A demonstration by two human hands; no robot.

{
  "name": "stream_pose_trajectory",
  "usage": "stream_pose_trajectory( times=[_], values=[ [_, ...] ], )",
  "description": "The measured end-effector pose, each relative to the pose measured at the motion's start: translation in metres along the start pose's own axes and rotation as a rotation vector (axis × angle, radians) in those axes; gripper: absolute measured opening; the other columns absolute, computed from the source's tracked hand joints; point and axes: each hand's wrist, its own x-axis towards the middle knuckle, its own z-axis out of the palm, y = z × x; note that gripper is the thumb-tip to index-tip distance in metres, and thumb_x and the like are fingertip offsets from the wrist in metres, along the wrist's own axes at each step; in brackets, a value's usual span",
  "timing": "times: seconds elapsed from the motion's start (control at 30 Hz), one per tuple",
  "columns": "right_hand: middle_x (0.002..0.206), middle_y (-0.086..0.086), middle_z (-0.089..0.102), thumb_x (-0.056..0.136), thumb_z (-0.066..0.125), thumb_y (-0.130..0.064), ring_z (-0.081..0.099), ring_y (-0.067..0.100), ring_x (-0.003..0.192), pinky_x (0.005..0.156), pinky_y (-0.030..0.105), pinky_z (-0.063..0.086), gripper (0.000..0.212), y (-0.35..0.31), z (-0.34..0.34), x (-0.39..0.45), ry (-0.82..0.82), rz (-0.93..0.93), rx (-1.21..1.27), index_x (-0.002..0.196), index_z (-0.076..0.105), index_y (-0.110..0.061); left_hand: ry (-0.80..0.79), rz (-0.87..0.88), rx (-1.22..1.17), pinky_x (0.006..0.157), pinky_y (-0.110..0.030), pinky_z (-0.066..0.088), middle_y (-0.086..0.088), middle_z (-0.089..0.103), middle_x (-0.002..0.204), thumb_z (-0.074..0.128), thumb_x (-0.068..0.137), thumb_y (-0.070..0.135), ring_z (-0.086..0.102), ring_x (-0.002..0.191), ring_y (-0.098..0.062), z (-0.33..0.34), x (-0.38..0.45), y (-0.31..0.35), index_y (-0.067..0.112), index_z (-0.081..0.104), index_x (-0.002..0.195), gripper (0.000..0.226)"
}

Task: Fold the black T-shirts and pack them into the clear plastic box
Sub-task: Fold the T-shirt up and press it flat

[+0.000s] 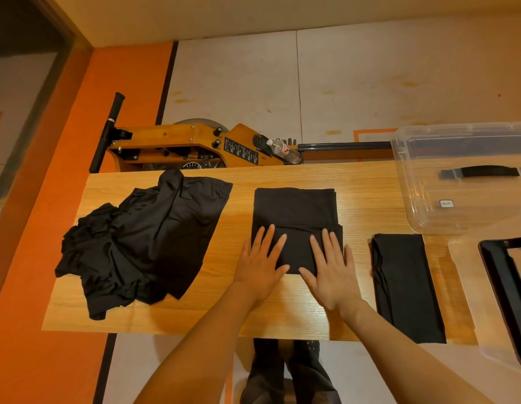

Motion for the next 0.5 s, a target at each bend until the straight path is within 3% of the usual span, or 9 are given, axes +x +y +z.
stream_pose_trajectory(
  times=[0.13,0.23,0.37,0.5],
  values=[
    [0.162,0.007,-0.013,0.091,0.004,-0.074,-0.017,0.025,0.149,0.12,0.049,-0.003,0.086,0.008,-0.002,-0.003,-0.01,0.115,0.042,0.155,-0.004,-0.017,-0.048,-0.055,0.002,0.116,-0.047,-0.012,-0.003,-0.039,0.15,0.018,0.096,0.065,-0.034,0.14,-0.022,-0.001,0.003,-0.004,0.034,-0.027,0.144,0.073],
    [0.162,0.008,-0.013,0.09,0.0,-0.074,-0.015,0.027,0.15,0.121,0.05,0.002,0.087,0.009,-0.003,-0.002,-0.007,0.128,0.059,0.156,-0.002,-0.017,-0.033,-0.106,-0.027,0.116,-0.047,-0.013,-0.003,-0.038,0.151,0.016,0.095,0.066,-0.034,0.14,-0.023,0.002,-0.001,-0.01,0.033,-0.028,0.143,0.073],
    [0.163,0.015,0.008,0.094,0.011,-0.067,0.003,0.034,0.15,0.118,0.053,0.011,0.079,0.013,-0.012,-0.002,0.052,0.188,0.053,0.156,0.019,-0.017,-0.011,-0.142,-0.081,0.115,-0.044,-0.015,-0.002,-0.034,0.154,0.011,0.095,0.065,-0.03,0.143,-0.023,0.002,-0.005,-0.013,0.028,-0.021,0.149,0.073],
    [0.157,0.02,0.027,0.098,0.026,-0.056,0.022,0.037,0.146,0.114,0.054,0.022,0.067,0.019,-0.031,0.016,0.144,0.194,0.121,0.148,0.038,-0.013,0.158,-0.258,-0.201,0.119,-0.041,0.005,-0.003,-0.008,0.162,0.012,0.094,0.062,-0.008,0.149,-0.022,-0.016,0.009,-0.011,0.023,0.0,0.154,0.073]
  ],
)
